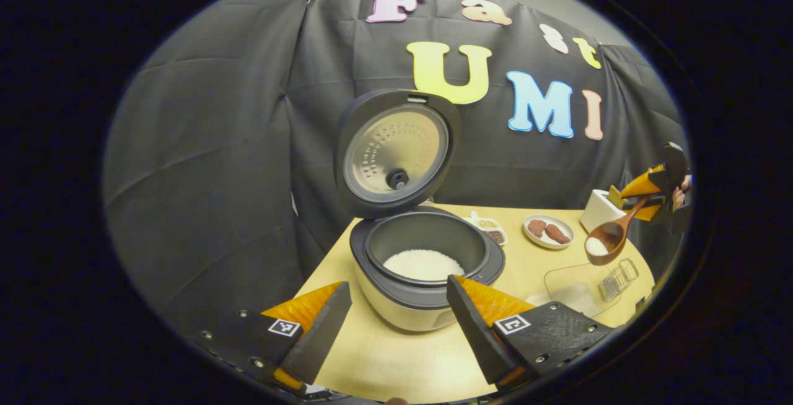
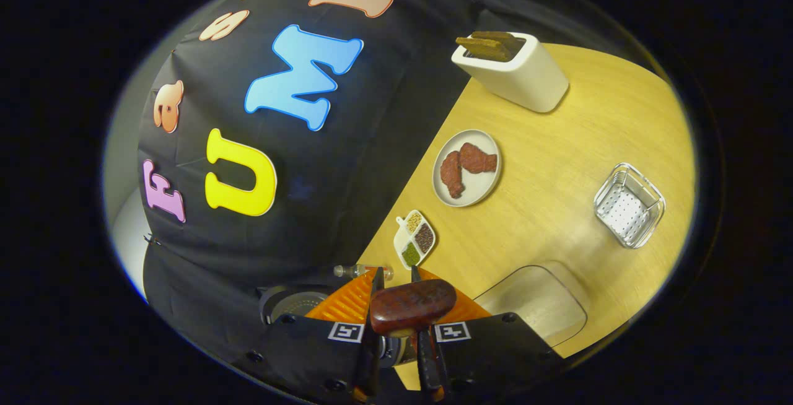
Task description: Close the left gripper, press the button to open the rice cooker; take a wooden spoon from the chopstick holder with the right hand, scoop a spoonful of rice and pour it into the rice cooker, then put the wooden spoon back into the chopstick holder.
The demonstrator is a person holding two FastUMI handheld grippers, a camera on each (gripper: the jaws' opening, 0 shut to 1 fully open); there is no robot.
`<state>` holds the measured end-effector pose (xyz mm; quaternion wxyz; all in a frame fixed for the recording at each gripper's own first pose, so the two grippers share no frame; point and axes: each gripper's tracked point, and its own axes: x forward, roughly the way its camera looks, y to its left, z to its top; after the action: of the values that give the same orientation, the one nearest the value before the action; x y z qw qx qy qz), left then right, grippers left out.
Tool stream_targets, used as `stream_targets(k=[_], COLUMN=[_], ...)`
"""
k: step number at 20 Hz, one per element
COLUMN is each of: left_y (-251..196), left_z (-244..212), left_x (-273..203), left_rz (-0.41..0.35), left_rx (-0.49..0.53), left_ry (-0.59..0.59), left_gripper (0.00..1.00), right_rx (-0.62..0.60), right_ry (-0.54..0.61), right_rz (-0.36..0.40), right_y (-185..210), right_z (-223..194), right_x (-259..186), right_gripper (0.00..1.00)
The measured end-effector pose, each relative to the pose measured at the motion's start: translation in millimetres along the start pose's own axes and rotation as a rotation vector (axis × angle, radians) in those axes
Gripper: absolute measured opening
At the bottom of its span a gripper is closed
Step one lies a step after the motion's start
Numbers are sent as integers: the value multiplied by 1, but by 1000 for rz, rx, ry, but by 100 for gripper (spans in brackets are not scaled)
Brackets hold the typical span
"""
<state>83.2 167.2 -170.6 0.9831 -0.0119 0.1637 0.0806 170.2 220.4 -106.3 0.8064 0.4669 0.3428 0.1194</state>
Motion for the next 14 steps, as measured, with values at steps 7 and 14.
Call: stream_targets(k=[7, 14], left_y=[22, 53], left_z=[3, -3], left_x=[-1, -8], left_rz=[59, 106], left_rx=[-57, -87], left_ry=[-15, -5], left_gripper=[97, 96], right_rx=[-9, -83], right_ry=[116, 249], right_rz=[116, 197], right_y=[71, 144], right_z=[-34, -93], right_x=[39, 89], right_gripper=[23, 27])
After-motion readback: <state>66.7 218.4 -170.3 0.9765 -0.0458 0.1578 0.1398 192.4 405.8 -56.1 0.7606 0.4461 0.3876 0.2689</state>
